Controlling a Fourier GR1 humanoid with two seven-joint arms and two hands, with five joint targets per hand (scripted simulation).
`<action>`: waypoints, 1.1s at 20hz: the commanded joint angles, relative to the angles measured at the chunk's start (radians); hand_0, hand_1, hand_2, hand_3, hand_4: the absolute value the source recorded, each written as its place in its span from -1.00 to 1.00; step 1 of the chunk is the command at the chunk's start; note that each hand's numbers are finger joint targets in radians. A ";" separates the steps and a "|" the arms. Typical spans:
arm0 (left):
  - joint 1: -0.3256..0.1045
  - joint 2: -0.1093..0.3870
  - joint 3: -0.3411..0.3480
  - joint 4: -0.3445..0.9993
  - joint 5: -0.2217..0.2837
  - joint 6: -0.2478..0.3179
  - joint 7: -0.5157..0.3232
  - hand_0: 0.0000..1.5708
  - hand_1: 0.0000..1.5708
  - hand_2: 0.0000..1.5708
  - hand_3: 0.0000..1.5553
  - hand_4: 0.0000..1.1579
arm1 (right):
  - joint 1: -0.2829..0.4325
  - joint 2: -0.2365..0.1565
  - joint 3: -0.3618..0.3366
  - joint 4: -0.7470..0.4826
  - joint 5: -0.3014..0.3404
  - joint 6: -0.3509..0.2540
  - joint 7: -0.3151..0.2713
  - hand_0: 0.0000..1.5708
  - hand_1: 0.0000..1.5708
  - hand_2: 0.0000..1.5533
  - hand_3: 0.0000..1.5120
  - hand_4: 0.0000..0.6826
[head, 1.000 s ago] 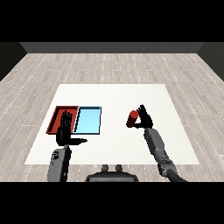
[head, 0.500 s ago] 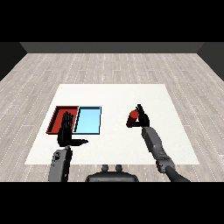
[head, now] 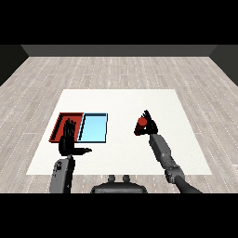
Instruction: Pick the red can and put it in the red box
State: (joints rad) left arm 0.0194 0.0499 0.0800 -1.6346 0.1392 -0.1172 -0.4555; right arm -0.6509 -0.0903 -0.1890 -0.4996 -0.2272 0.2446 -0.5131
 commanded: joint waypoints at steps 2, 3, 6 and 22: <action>-0.008 -0.034 -0.022 0.001 -0.023 0.036 -0.020 -1.00 -1.00 -1.00 -1.00 -1.00 | -0.021 0.020 0.005 0.025 0.007 -0.015 -0.014 -1.00 -1.00 -1.00 -1.00 -1.00; -0.039 -0.008 0.003 0.007 0.016 0.015 0.040 -1.00 -1.00 -1.00 -1.00 -1.00 | -0.049 -0.023 -0.011 0.113 0.010 0.044 -0.040 -1.00 -1.00 -1.00 -1.00 -1.00; 0.007 -0.025 -0.041 -0.058 -0.019 0.030 0.043 -1.00 -1.00 -1.00 -1.00 -1.00 | -0.067 0.007 -0.005 0.140 0.028 0.003 -0.068 -1.00 -1.00 -1.00 -1.00 -1.00; -0.009 -0.026 -0.028 0.002 -0.014 0.025 -0.012 -1.00 -1.00 -1.00 -1.00 -1.00 | -0.164 0.011 -0.013 0.228 0.070 -0.169 -0.034 0.94 0.94 0.93 0.93 0.44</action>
State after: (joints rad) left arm 0.0126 0.0314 0.0590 -1.6346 0.1298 -0.0979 -0.4654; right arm -0.7801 -0.0652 -0.1972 -0.3179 -0.1735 0.1071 -0.5399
